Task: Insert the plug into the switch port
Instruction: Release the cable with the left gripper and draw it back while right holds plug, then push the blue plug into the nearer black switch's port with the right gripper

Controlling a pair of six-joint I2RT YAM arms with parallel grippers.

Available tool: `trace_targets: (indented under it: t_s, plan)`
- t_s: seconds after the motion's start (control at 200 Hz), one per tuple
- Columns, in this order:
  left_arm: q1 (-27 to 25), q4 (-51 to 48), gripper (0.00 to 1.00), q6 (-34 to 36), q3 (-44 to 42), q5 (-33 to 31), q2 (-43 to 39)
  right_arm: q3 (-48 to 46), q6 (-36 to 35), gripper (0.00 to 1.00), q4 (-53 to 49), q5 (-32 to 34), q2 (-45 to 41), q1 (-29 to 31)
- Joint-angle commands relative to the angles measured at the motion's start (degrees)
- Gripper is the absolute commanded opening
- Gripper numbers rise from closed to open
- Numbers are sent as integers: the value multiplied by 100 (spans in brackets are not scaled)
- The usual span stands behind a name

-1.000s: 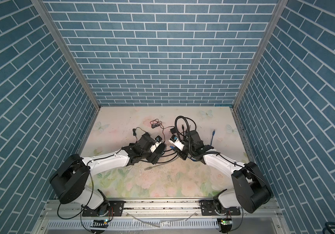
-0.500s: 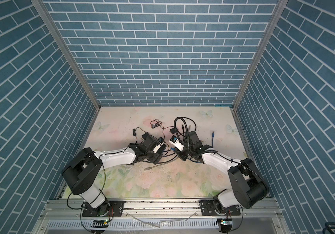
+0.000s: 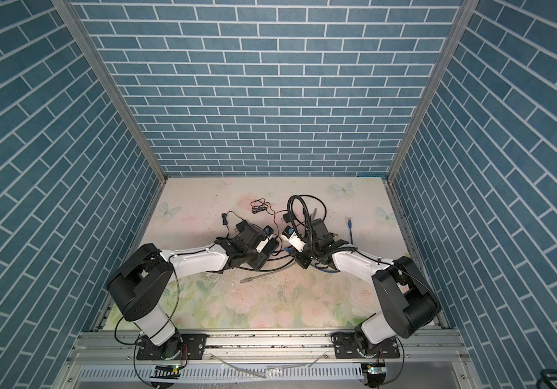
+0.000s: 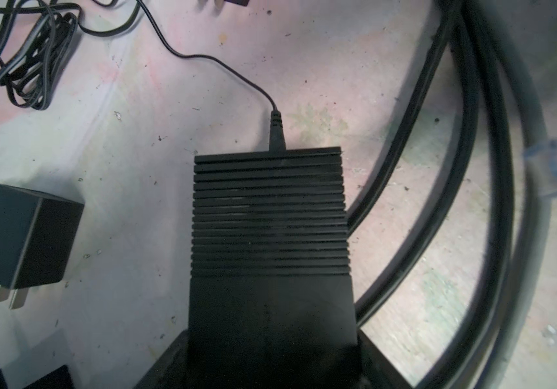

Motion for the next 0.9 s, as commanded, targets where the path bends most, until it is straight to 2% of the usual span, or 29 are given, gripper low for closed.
trace_targets:
  t_s: [0.0,0.28,0.575,0.895]
  plan:
    - [-22,-112,39,-135,-19,54,-370,226,358,0,26,208,105,53]
    - [-22,31,36,-293,-217,148,-923,404,498,0,256,80,308,140]
    - [-77,-10,33,-293,-184,153,-946,641,487,0,315,-185,412,232]
    - [-75,64,33,-251,-239,42,-1114,698,463,0,235,-119,508,272]
